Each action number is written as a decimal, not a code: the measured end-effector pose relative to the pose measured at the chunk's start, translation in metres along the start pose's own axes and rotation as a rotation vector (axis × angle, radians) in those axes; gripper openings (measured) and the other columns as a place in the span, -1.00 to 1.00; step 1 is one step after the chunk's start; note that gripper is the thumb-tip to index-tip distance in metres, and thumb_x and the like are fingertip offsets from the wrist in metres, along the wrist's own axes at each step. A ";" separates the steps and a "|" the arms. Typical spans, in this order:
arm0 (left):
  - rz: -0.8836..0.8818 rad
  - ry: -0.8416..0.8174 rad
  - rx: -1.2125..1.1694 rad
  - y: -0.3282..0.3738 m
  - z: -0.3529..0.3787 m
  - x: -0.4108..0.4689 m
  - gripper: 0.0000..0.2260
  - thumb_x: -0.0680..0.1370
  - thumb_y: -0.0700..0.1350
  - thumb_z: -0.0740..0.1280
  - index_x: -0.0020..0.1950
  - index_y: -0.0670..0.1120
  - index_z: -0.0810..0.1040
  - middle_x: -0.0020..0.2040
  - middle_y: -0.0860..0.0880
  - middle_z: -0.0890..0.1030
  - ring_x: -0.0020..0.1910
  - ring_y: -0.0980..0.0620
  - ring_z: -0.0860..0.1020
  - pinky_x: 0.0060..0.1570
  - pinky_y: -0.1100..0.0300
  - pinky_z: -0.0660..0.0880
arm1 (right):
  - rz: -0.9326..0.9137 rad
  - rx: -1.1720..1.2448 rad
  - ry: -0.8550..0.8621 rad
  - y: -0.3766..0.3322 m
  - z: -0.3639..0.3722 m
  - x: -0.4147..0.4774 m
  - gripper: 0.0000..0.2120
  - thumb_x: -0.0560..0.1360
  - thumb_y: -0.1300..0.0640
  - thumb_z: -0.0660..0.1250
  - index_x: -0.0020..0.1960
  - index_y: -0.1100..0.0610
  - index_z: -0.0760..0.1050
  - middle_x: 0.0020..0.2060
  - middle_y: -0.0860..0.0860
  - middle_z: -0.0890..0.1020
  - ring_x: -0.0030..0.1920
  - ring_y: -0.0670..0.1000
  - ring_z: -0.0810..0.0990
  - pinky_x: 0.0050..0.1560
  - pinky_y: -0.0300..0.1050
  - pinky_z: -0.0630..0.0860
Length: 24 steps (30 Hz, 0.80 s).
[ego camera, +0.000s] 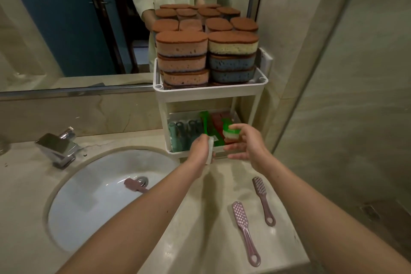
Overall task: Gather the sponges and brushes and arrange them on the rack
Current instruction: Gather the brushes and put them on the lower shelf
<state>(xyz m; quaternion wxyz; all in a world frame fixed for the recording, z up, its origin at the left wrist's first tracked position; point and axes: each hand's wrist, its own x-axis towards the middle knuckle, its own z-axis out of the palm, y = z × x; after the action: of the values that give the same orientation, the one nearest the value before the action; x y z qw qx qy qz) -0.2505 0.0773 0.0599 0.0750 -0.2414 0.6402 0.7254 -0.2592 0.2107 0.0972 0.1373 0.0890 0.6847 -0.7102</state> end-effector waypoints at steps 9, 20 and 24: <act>0.104 -0.032 0.091 0.008 0.014 0.052 -0.60 0.62 -0.05 0.25 0.47 0.05 0.33 0.37 -0.04 0.45 0.27 -0.06 0.47 0.22 0.02 0.47 | -0.029 -0.167 0.150 0.024 0.003 0.056 -0.90 0.64 0.16 0.15 0.13 0.10 0.41 -0.20 0.12 0.55 -0.48 -0.03 0.42 -0.62 -0.25 0.27; 0.006 -0.013 0.099 0.025 0.054 0.107 -0.83 0.68 -0.10 0.07 0.17 0.08 0.41 0.26 -0.09 0.52 0.14 -0.04 0.51 0.23 0.06 0.48 | 0.049 -0.088 0.315 0.053 0.004 0.118 -0.62 0.63 0.17 0.13 0.43 0.08 0.22 0.22 0.13 0.54 0.06 0.14 0.58 -0.03 -0.04 0.56; 0.004 -0.017 0.206 0.022 0.054 0.124 -0.74 0.67 -0.12 0.09 0.32 0.10 0.41 0.36 -0.06 0.48 0.25 -0.05 0.49 0.31 0.05 0.43 | 0.053 0.019 0.327 0.060 0.015 0.123 -0.59 0.64 0.15 0.13 0.47 0.00 0.22 0.26 0.07 0.49 0.13 0.14 0.59 -0.22 -0.21 0.57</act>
<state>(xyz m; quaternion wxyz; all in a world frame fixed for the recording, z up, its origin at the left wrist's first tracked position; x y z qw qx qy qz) -0.3811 0.1008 0.0275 0.1034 -0.2250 0.7113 0.6578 -0.3554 0.1857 0.0023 0.0421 0.2227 0.6885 -0.6889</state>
